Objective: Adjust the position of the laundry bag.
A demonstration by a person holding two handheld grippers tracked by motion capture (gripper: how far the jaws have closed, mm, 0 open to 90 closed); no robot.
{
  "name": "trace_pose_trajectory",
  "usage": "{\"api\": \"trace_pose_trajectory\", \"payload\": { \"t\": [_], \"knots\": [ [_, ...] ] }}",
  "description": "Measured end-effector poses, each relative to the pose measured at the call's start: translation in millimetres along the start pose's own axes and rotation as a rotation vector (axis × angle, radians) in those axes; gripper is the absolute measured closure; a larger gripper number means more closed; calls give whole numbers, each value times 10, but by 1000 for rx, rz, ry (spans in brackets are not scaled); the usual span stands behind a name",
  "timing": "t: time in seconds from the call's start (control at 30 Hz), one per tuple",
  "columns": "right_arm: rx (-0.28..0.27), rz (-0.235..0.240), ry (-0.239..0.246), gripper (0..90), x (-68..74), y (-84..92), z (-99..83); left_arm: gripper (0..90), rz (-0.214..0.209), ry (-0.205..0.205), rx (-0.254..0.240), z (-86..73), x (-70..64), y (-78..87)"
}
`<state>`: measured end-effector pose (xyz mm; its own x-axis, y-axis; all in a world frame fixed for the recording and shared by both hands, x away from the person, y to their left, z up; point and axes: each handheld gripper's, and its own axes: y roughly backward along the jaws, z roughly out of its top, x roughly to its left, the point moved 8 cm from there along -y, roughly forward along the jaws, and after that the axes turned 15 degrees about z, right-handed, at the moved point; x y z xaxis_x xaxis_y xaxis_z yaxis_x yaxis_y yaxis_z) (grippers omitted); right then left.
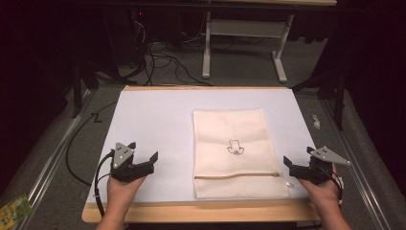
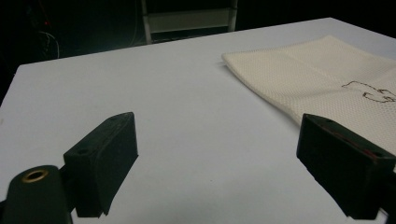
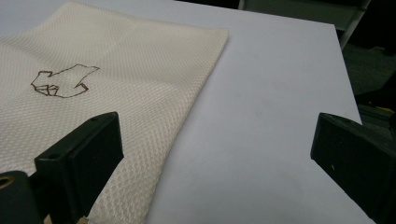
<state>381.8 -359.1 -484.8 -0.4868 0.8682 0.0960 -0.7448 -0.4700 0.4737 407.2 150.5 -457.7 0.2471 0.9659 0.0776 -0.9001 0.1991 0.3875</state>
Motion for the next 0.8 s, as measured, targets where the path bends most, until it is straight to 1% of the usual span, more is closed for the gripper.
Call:
{"api": "trace_pose_trajectory", "payload": {
  "t": [0.13, 0.27, 0.37, 0.47, 0.5, 0.53, 0.57, 0.63, 0.77, 0.8],
  "knots": [
    [-26, -5, 13, 26, 30, 46, 48, 133, 0, 9, 3, -1, 14, -32],
    [-31, -10, 29, 26, 42, 72, 59, 145, -6, 8, 13, -13, 6, -45],
    [-41, -12, 35, 30, 46, 87, 76, 150, -18, 10, 20, -20, -14, -40],
    [-51, 4, 36, 48, 73, 95, 88, 155, -32, 18, 25, -20, -34, -40],
    [-56, 5, 51, 51, 73, 99, 97, 156, -33, 21, 25, -21, -41, -44],
    [-57, 6, 45, 53, 85, 105, 98, 157, -39, 25, 29, -25, -56, -51],
    [-64, 8, 55, 56, 93, 112, 111, 159, -47, 30, 31, -30, -74, -58],
    [-72, 8, 59, 64, 105, 122, 124, 170, -57, 30, 39, -49, -113, -75],
    [-70, 6, 61, 81, 115, 111, 122, 197, -85, 0, 68, -110, -298, -151],
    [-65, 4, 69, 87, 115, 100, 117, 230, -100, -5, 75, -116, -366, -174]
  ]
}}
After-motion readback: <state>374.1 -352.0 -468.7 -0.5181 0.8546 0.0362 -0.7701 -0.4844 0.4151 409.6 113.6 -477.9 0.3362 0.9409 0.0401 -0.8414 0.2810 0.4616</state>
